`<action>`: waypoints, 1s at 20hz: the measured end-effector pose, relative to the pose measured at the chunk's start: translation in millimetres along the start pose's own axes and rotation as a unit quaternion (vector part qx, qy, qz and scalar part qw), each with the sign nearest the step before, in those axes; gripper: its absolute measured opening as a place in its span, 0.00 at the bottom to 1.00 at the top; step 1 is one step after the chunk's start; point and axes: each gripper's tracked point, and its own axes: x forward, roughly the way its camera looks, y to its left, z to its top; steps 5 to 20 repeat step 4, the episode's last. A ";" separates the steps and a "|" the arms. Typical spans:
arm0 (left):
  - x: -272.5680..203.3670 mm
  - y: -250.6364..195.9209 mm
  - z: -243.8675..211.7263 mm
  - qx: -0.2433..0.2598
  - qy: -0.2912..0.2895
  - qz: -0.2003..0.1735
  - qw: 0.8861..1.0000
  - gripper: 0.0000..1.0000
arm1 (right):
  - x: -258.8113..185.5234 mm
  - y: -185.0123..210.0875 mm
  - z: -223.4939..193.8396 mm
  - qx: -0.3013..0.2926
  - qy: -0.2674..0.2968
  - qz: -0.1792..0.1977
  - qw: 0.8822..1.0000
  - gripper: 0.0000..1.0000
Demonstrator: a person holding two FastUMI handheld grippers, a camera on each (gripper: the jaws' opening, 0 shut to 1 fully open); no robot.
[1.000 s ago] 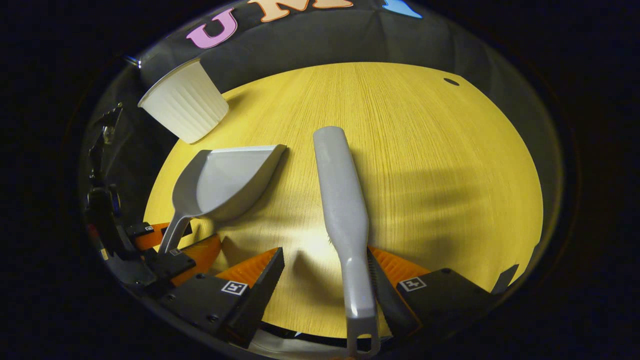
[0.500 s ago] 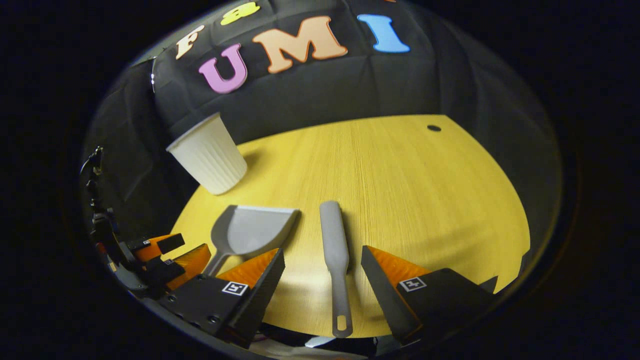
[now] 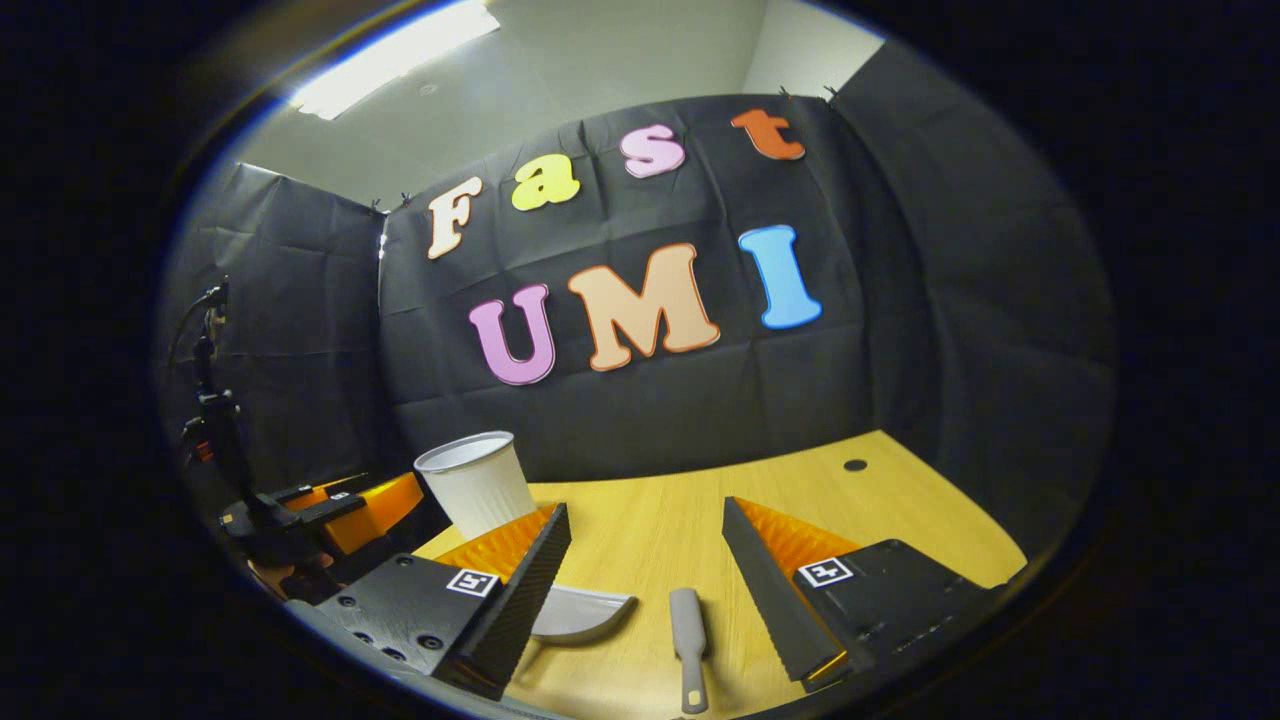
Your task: Pick up the small broom and dustpan from the desktop, sweep the trash into the dustpan with the broom, and then empty the trash into the garbage bin.
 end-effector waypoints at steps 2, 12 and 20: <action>1.7 4.2 -13.3 0.012 0.023 -0.007 1.000 0.93 | -5.7 -0.8 -3.6 -0.002 0.011 -0.001 1.000 0.92; 3.0 3.5 -15.6 0.018 0.037 -0.014 0.999 0.87 | -0.8 4.9 0.5 0.010 0.002 0.006 1.000 0.92; 3.0 3.5 -15.6 0.018 0.037 -0.014 0.999 0.87 | -0.8 4.9 0.5 0.010 0.002 0.006 1.000 0.92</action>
